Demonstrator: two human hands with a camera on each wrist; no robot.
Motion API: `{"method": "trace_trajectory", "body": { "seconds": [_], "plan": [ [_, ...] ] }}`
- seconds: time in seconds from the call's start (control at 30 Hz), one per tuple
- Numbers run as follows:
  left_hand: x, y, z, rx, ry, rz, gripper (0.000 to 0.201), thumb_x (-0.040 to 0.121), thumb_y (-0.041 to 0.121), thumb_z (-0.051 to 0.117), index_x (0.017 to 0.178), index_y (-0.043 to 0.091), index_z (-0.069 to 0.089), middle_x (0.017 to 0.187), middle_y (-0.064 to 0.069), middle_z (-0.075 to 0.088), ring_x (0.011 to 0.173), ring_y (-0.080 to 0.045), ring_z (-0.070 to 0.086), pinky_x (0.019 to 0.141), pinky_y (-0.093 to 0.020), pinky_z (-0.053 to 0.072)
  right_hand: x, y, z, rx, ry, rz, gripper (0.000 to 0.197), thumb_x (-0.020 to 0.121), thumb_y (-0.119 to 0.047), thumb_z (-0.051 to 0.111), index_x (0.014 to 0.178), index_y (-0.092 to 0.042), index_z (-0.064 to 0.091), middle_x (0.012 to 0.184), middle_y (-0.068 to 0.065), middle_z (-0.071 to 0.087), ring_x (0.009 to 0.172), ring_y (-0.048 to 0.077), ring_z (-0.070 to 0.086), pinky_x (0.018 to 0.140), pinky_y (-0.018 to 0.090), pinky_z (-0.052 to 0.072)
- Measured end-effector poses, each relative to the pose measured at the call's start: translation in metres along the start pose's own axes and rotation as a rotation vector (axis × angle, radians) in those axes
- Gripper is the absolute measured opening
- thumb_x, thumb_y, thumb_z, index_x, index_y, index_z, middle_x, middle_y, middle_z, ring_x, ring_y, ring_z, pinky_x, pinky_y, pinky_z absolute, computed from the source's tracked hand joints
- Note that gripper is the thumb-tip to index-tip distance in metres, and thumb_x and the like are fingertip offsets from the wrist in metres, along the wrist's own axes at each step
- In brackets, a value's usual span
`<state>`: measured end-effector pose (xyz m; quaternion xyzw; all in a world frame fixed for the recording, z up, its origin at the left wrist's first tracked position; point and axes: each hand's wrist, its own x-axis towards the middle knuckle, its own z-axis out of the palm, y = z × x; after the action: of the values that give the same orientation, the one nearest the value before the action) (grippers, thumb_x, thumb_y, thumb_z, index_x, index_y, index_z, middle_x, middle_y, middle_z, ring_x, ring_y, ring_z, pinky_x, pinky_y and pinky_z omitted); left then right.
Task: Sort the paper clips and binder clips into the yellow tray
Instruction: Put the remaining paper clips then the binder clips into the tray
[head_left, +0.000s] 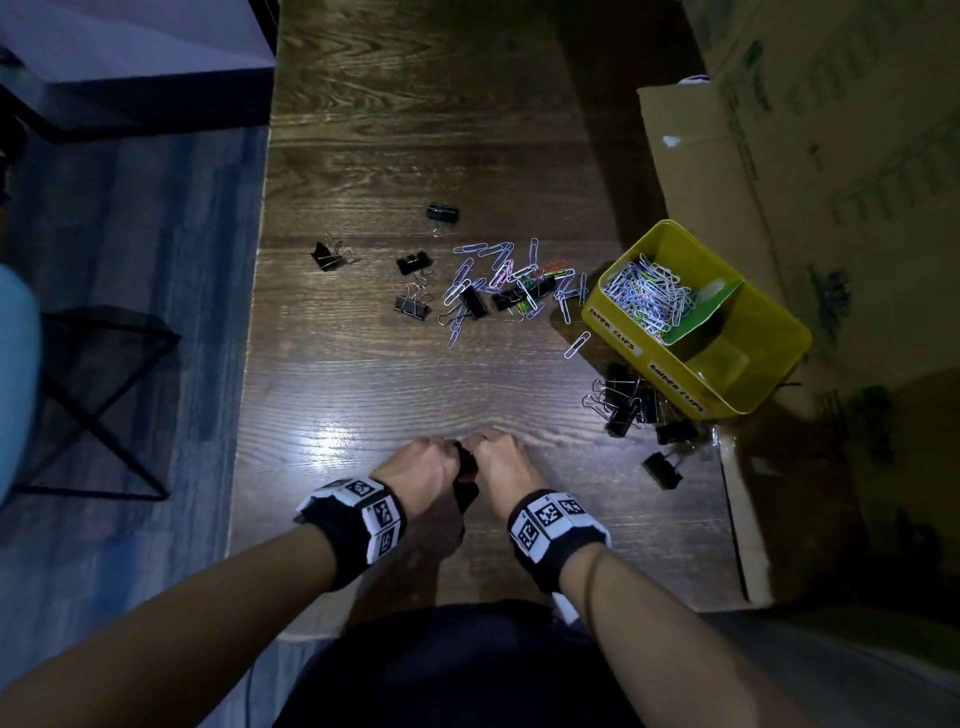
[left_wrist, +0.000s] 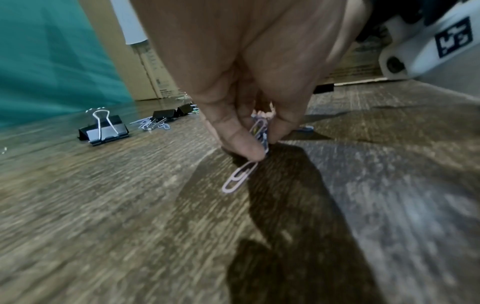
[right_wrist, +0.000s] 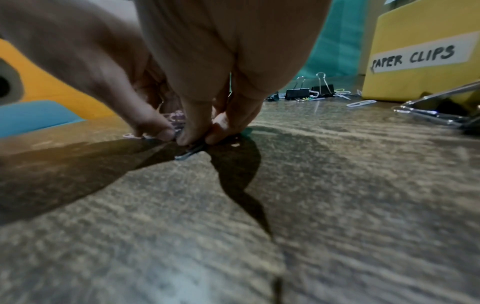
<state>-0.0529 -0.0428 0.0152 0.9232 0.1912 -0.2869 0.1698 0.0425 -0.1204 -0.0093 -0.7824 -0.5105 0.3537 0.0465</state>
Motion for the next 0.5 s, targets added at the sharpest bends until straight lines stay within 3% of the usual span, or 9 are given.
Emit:
{"method": "trace_trajectory", "body": {
  "seconds": [0.17,0.33,0.5],
  "plan": [
    [0.008,-0.005,0.0,0.05,-0.073,0.006,0.03,0.095,0.018,0.041,0.115,0.0,0.053,0.117,-0.016,0.058,0.102,-0.028,0.057,0.082,-0.03,0.041,0.002,-0.002,-0.008,-0.023,-0.025,0.045,0.032,0.084,0.009,0.047,0.106,-0.005,0.065,0.101,0.018,0.065,0.092,0.033,0.064,0.072,0.032,0.046],
    [0.01,-0.016,0.001,-0.036,-0.056,0.012,0.032,0.088,0.02,0.05,0.116,0.006,0.054,0.117,-0.013,0.061,0.103,-0.029,0.059,0.085,-0.03,0.044,0.003,-0.003,-0.004,-0.104,-0.071,-0.021,0.022,0.088,0.0,0.047,0.102,-0.001,0.064,0.102,0.023,0.064,0.094,0.037,0.062,0.078,0.039,0.05],
    [0.01,-0.024,0.001,-0.102,-0.002,0.017,0.022,0.084,0.023,0.054,0.104,0.017,0.059,0.107,-0.008,0.067,0.1,-0.028,0.062,0.078,-0.027,0.043,0.002,-0.007,-0.005,-0.296,-0.08,-0.142,0.022,0.087,0.003,0.049,0.103,0.002,0.065,0.1,0.021,0.065,0.089,0.037,0.065,0.076,0.043,0.055]
  ]
}}
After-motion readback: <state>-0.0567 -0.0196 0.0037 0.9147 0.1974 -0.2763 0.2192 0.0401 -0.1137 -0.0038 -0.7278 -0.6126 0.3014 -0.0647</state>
